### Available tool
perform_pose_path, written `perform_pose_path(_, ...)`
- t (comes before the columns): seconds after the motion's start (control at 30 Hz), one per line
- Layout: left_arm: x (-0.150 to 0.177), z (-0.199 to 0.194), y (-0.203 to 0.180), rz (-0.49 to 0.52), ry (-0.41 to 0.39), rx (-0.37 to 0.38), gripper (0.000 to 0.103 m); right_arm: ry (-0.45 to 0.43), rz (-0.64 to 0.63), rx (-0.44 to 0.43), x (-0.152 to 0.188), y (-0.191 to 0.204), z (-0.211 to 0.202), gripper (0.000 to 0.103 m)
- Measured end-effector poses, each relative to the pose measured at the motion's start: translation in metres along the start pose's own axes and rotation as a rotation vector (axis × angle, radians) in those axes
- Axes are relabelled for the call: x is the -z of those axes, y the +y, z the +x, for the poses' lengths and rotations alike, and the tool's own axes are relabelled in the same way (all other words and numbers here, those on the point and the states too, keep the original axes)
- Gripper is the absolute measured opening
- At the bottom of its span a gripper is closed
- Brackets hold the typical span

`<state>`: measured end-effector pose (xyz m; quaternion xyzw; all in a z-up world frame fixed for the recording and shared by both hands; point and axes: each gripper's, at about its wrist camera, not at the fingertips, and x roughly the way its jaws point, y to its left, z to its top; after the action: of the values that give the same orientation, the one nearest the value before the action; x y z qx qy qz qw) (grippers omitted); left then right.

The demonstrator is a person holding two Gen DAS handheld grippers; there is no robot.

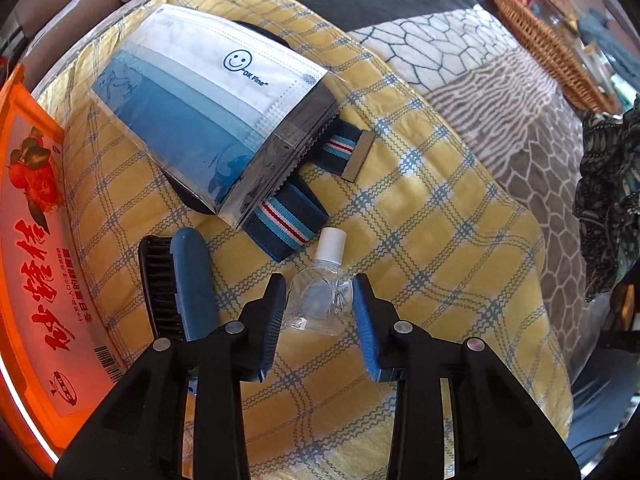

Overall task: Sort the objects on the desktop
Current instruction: 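Close the left gripper on the small glass bottle while the right holds the scrunchie, then carry the bottle in the left gripper while the right carries the scrunchie over the orange basket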

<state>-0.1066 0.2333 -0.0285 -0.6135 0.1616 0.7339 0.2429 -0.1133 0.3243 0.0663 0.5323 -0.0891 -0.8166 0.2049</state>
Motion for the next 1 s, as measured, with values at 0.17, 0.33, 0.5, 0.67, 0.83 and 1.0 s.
perform_pose_path(0.17, 0.002, -0.018, 0.014, -0.051, -0.039, 0.03, 0.032, -0.002, 0.006, 0.007, 0.001, 0.004, -0.001, 0.011)
perform_pose_path(0.33, 0.006, -0.055, 0.027, -0.09, -0.102, 0.056, 0.032, -0.016, -0.003, 0.012, 0.0, 0.017, -0.01, 0.011)
perform_pose_path(0.5, 0.015, -0.094, 0.038, -0.11, -0.166, 0.064, 0.032, -0.036, -0.023, 0.008, -0.004, 0.039, -0.019, 0.011)
perform_pose_path(0.67, 0.034, -0.131, 0.058, -0.139, -0.219, 0.068, 0.032, -0.041, -0.044, 0.008, -0.008, 0.064, -0.019, 0.011)
perform_pose_path(0.83, 0.057, -0.159, 0.084, -0.184, -0.266, 0.067, 0.032, -0.043, -0.062, 0.006, -0.012, 0.091, -0.016, 0.011)
perform_pose_path(1.0, 0.078, -0.181, 0.119, -0.237, -0.31, 0.063, 0.032, -0.039, -0.088, 0.007, -0.016, 0.123, -0.008, 0.011)
